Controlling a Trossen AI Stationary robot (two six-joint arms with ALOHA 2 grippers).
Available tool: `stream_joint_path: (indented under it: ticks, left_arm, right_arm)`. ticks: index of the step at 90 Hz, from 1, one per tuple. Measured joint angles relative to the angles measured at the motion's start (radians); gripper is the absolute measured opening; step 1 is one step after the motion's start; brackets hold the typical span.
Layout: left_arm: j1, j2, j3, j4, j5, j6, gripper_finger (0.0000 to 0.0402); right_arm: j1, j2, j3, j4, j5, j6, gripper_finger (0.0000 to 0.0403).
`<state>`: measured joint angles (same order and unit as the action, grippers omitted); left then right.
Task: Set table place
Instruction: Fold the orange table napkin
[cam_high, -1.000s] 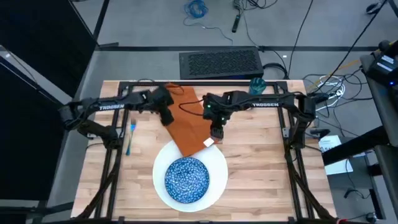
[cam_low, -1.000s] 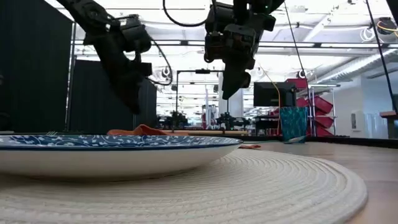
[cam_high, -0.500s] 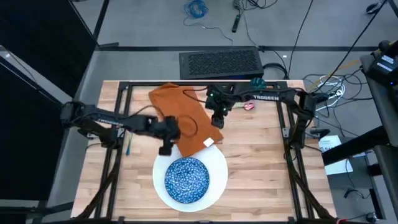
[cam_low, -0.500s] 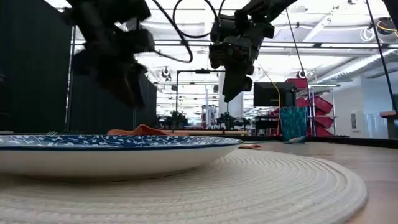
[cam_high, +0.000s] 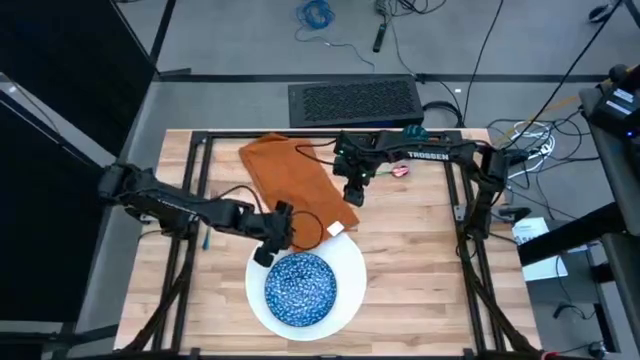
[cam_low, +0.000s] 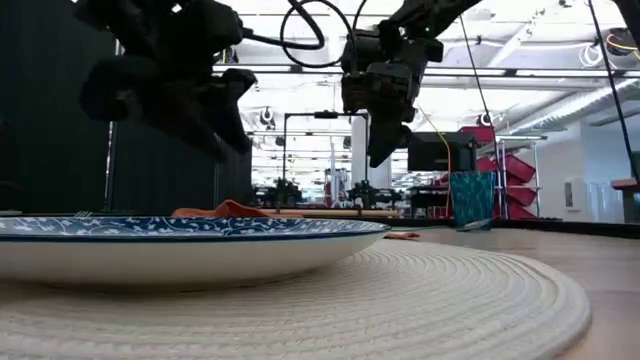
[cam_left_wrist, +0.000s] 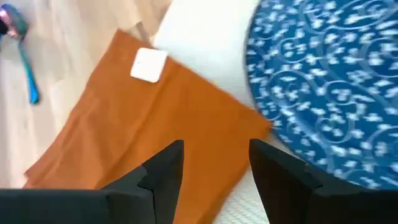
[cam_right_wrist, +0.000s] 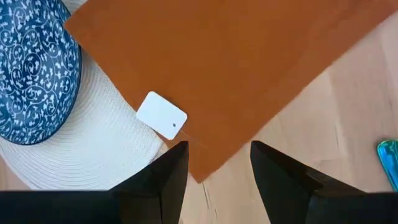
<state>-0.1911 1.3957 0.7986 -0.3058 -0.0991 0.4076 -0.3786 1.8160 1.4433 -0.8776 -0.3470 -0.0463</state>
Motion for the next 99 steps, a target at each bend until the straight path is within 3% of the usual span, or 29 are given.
stream_joint_path:
  ticks: [31, 89, 99]
  left_arm:
    - [-0.021, 0.146, 0.001, 0.006, -0.016, 0.070, 0.0168]
    - [-0.003, 0.222, 0.001, 0.103, -0.091, 0.130, 0.0168]
    - [0.001, 0.222, 0.001, 0.113, -0.097, 0.132, 0.0149]
  right_arm:
    - [-0.008, 0.000, 0.000, 0.005, 0.000, 0.001, 0.0160]
    - [-0.008, 0.000, 0.000, 0.013, 0.000, 0.004, 0.0160]
    - [-0.008, 0.000, 0.000, 0.013, 0.000, 0.004, 0.0160]
